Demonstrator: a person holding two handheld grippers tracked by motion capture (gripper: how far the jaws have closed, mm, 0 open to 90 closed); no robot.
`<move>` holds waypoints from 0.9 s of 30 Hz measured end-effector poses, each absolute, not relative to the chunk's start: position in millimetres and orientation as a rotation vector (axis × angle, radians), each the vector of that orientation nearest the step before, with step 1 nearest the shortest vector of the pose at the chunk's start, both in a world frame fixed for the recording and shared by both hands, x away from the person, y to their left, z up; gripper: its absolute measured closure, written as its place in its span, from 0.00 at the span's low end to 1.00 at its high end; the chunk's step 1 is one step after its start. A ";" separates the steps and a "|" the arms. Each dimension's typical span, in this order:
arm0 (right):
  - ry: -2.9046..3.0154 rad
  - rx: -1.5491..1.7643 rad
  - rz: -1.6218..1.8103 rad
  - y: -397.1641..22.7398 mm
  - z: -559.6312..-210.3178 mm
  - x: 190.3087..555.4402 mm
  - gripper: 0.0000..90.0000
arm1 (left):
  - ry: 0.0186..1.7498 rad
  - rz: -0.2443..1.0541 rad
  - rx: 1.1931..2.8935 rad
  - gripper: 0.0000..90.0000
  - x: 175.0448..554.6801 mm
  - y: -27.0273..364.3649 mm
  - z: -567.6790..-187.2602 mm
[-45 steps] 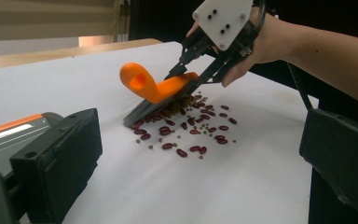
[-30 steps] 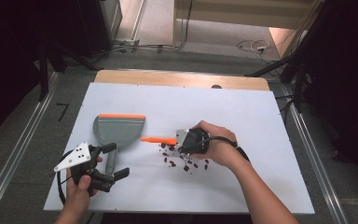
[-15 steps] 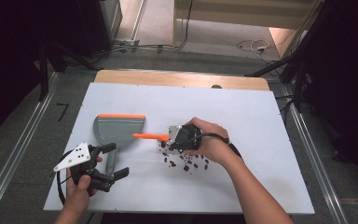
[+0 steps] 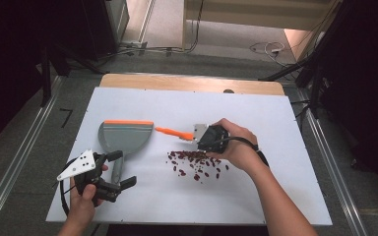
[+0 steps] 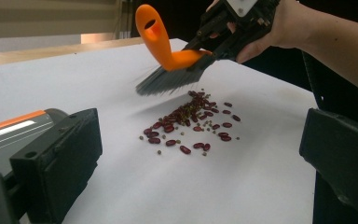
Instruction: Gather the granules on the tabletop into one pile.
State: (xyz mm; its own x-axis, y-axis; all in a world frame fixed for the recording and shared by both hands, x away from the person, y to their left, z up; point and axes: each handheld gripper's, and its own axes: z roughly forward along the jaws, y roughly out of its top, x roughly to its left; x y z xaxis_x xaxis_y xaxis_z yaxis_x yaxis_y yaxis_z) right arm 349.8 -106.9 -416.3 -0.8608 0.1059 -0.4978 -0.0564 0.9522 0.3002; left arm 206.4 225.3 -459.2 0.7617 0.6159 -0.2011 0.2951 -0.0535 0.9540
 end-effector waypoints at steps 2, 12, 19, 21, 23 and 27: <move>2.568 0.114 0.387 -118.0 -415.4 354.0 0.76 | 0.738 0.303 1.647 0.00 206.4 225.5 -459.2; 2.522 0.595 0.237 -161.3 -427.9 361.8 0.76 | 0.738 0.301 1.649 0.00 206.8 224.4 -459.2; 2.507 0.760 0.183 -155.1 -435.7 353.9 0.76 | 0.738 0.299 1.650 0.00 206.4 223.3 -458.9; 2.513 0.807 0.184 -149.2 -434.9 352.0 0.76 | 0.735 0.300 1.651 0.00 206.4 223.4 -458.7; 2.524 0.823 0.186 -144.4 -434.0 350.4 0.76 | 0.734 0.300 1.649 0.00 206.2 223.8 -458.5; 2.547 0.851 0.216 -136.5 -431.7 347.9 0.77 | 0.735 0.302 1.650 0.00 206.4 224.9 -458.5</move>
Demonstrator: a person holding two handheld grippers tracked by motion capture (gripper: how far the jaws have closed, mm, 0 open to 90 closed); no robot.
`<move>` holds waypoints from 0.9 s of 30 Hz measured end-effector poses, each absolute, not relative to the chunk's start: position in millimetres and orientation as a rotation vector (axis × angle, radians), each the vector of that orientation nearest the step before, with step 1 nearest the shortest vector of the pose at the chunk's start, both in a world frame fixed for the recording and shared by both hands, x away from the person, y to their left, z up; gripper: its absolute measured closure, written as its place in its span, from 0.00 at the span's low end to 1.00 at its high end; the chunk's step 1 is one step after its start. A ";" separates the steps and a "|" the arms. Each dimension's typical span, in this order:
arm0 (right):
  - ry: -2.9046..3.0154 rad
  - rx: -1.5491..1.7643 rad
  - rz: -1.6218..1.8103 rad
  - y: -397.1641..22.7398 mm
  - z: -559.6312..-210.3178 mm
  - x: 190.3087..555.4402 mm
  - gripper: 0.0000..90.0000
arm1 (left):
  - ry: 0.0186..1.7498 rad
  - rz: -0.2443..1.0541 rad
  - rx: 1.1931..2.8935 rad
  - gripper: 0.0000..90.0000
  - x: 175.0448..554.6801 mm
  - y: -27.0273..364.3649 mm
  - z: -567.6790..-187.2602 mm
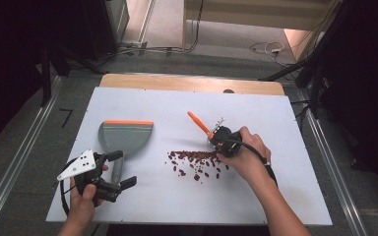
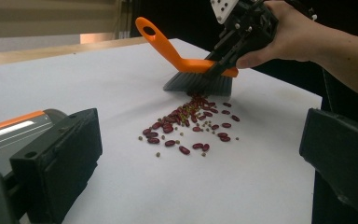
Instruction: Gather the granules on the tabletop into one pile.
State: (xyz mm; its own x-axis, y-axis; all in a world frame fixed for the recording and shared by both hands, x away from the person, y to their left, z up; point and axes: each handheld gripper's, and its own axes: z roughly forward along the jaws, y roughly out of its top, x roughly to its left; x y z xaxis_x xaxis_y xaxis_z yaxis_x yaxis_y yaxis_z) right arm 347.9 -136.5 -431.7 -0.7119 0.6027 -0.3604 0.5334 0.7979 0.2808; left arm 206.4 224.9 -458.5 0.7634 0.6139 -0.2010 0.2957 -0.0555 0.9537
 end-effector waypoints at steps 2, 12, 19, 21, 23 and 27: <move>2.553 0.860 0.223 -131.3 -431.0 346.0 0.76 | 0.734 0.301 1.647 0.00 206.4 224.9 -458.5; 2.592 0.833 0.270 -124.3 -428.6 341.3 0.76 | 0.736 0.303 1.650 0.00 206.5 224.9 -458.5; 2.532 0.858 0.358 -129.6 -410.5 340.6 0.76 | 0.740 0.302 1.646 0.00 206.8 226.1 -458.5; 2.555 0.895 0.430 -127.0 -405.2 338.3 0.76 | 0.744 0.305 1.644 0.00 206.9 227.0 -458.3; 2.591 0.908 0.493 -120.9 -401.8 334.5 0.76 | 0.742 0.308 1.643 0.00 207.0 227.7 -458.1; 2.669 0.900 0.539 -92.5 -403.5 324.9 0.76 | 0.746 0.312 1.640 0.00 206.4 228.3 -457.7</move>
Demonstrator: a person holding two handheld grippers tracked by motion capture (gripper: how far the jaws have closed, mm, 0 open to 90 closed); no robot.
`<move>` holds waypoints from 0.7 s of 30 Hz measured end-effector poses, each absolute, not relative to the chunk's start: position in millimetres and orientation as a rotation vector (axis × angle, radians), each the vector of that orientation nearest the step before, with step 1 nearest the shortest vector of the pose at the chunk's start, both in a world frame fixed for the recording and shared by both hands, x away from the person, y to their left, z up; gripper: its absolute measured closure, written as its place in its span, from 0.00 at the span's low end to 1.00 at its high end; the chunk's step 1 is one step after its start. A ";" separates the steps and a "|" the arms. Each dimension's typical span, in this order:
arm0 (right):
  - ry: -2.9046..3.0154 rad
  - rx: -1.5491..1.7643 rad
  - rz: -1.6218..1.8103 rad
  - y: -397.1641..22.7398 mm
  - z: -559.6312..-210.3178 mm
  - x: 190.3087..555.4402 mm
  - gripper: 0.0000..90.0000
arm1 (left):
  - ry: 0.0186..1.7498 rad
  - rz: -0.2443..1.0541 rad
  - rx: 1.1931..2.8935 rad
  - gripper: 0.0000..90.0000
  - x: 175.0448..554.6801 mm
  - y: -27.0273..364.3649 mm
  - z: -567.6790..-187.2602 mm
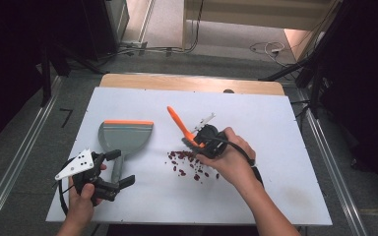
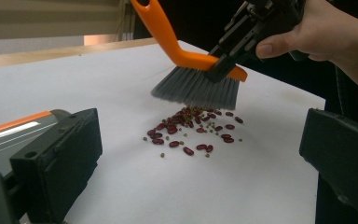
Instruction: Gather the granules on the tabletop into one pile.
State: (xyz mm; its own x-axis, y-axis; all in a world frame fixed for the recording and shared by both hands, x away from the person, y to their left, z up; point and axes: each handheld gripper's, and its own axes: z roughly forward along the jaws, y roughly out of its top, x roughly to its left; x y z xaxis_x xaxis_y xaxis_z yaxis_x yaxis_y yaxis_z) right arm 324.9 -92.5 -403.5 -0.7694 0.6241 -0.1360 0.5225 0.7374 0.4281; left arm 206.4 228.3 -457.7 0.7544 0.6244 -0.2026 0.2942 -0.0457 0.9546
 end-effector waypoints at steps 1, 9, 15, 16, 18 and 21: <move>2.669 0.900 0.539 -92.5 -403.5 324.9 0.76 | 0.746 0.312 1.641 0.00 206.3 228.4 -457.6; 2.844 0.917 0.645 -54.1 -410.9 319.7 0.76 | 0.742 0.310 1.641 0.00 206.3 229.6 -457.8; 2.933 0.933 0.646 -36.2 -419.5 319.2 0.77 | 0.743 0.311 1.640 0.00 205.9 230.0 -457.6; 2.943 0.951 0.633 -34.4 -421.9 319.7 0.77 | 0.743 0.312 1.640 0.00 205.9 230.2 -457.6; 2.943 0.974 0.608 -33.9 -426.5 322.6 0.77 | 0.741 0.313 1.644 0.00 205.8 230.1 -457.6; 2.924 1.044 0.616 -40.2 -428.2 329.8 0.76 | 0.741 0.313 1.645 0.00 205.8 229.5 -457.7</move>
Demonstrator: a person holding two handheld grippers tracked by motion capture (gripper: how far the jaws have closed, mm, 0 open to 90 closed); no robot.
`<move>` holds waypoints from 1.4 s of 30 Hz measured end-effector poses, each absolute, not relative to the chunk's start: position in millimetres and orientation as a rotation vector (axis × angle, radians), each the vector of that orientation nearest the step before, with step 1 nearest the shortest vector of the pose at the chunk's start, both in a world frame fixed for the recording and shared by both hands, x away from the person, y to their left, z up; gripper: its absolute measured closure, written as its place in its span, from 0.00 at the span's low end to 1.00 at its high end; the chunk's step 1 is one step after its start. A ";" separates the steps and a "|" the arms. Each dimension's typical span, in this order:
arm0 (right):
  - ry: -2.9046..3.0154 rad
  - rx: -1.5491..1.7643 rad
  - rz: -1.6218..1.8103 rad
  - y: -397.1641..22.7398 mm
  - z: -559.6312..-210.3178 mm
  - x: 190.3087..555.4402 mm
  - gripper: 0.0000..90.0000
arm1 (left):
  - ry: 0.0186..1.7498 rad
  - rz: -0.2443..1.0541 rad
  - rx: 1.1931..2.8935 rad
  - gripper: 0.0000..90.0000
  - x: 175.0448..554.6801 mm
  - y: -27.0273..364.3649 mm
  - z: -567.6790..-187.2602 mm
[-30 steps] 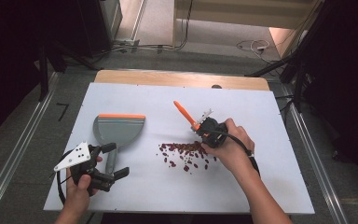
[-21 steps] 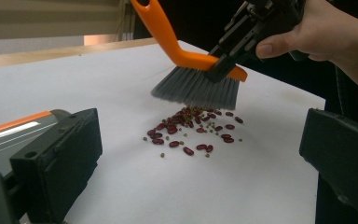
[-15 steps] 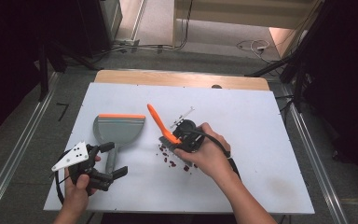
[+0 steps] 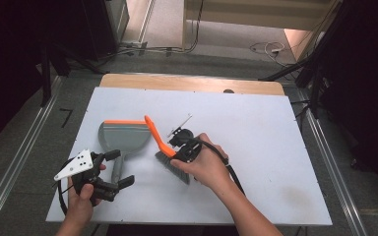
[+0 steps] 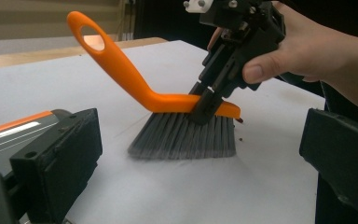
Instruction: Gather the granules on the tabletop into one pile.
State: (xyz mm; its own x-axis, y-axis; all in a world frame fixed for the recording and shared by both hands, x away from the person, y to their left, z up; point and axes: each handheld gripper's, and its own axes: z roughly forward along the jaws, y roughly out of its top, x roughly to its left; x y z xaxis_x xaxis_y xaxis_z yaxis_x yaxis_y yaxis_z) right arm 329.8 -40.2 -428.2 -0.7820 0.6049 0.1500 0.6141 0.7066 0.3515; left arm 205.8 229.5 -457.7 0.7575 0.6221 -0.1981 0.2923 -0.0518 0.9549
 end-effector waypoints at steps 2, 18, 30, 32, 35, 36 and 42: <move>-2.875 -1.049 -0.606 -45.6 -428.8 334.3 0.76 | 0.741 0.312 1.645 0.00 205.8 229.1 -457.7; -2.822 -1.218 -0.599 -99.1 -428.1 356.4 0.77 | 0.740 0.309 1.650 0.00 206.1 227.3 -458.2; -2.792 -1.207 -0.674 -94.5 -415.2 353.9 0.77 | 0.739 0.311 1.656 0.00 206.7 226.2 -458.4; -2.795 -1.178 -0.680 -83.9 -414.7 353.1 0.76 | 0.738 0.312 1.656 0.00 206.5 226.0 -458.3; -2.779 -1.161 -0.673 -64.8 -417.5 353.8 0.76 | 0.740 0.311 1.651 0.00 205.9 226.7 -457.9; -2.774 -1.162 -0.672 -59.6 -419.2 354.9 0.76 | 0.739 0.311 1.649 0.00 205.8 227.2 -457.8; -2.747 -1.240 -0.640 -48.1 -431.2 367.5 0.77 | 0.734 0.311 1.648 0.00 205.3 228.4 -457.6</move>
